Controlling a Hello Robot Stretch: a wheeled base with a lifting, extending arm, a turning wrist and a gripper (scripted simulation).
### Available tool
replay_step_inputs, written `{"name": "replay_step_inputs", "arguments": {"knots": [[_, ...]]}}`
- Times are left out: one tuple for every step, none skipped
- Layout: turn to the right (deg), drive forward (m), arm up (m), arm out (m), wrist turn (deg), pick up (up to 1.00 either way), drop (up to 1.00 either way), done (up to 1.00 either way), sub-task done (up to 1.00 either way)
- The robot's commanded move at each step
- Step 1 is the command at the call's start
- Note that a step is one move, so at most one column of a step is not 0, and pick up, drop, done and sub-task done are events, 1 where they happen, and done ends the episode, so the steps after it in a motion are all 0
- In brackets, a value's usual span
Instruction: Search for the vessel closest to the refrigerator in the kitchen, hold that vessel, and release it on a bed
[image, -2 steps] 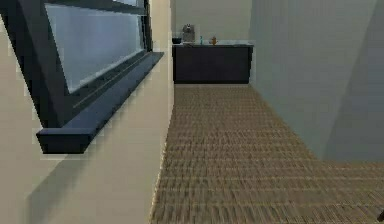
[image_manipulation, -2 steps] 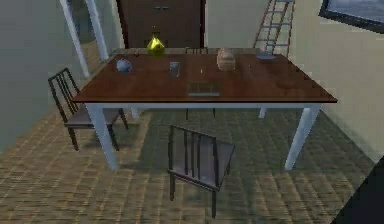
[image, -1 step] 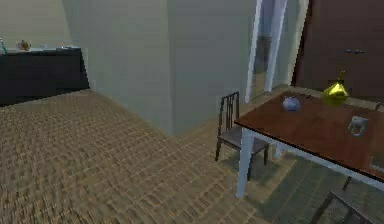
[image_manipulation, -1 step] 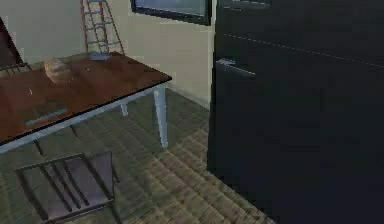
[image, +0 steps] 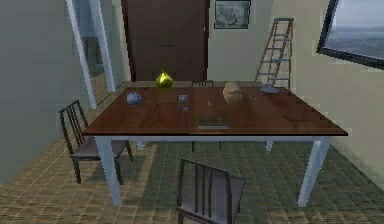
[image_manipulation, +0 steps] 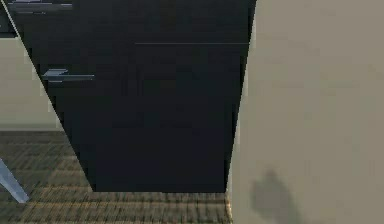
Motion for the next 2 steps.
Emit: {"name": "replay_step_inputs", "arguments": {"knots": [[0.0,0.25,0.0,0.0,0.0,0.0,0.0,0.0,0.0],[-45.0,0.0,0.0,0.0,0.0,0.0,0.0,0.0,0.0]]}}
